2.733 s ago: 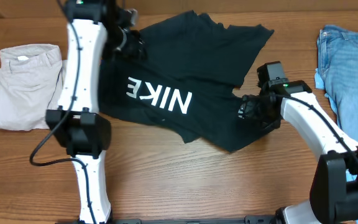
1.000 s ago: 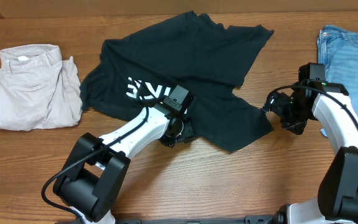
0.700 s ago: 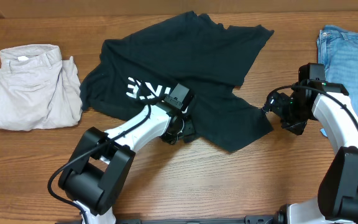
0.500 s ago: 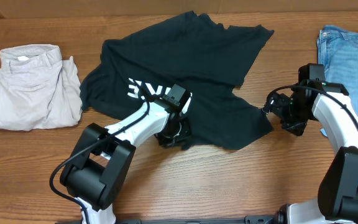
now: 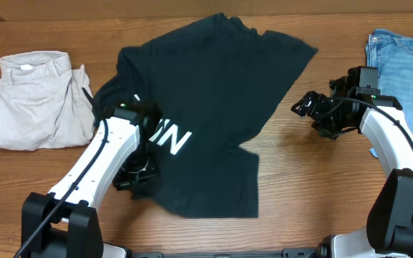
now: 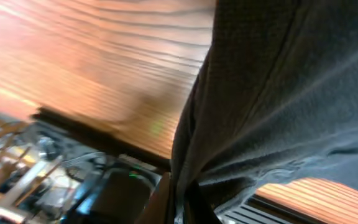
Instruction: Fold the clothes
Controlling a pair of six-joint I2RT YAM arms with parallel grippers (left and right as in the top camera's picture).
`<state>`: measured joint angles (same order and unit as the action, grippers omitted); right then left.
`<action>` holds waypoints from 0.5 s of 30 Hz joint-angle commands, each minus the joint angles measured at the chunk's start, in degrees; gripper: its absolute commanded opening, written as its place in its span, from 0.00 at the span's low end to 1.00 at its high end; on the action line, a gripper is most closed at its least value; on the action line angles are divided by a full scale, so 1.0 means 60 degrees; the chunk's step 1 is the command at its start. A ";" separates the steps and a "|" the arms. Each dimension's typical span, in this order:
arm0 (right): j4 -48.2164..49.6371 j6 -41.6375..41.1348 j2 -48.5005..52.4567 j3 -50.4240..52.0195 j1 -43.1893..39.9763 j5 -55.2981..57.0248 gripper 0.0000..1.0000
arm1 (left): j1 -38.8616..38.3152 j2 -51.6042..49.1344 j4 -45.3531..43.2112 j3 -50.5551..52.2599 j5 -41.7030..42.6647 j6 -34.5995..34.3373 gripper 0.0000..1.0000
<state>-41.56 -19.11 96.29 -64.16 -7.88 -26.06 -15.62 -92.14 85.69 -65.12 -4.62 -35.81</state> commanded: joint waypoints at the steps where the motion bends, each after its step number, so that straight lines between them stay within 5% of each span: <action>1: 0.0368 0.0117 -0.0011 -0.0066 -0.0022 -0.0637 0.86 | 0.0058 0.0200 0.0182 0.0011 -0.0943 0.0084 0.04; 8: 0.2342 -0.1016 0.0175 -0.0066 -0.0022 0.0120 0.79 | 0.0812 0.0321 0.0244 0.0007 -0.1013 -0.0033 0.04; 15: 0.3942 -0.1657 0.1213 -0.0069 -0.0022 0.0117 0.79 | 0.4506 0.1326 -0.0098 0.0007 0.0204 0.1745 0.04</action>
<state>-21.63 -25.47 101.19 -64.12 -7.88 -25.93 4.73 -86.63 85.45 -65.12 -7.33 -31.90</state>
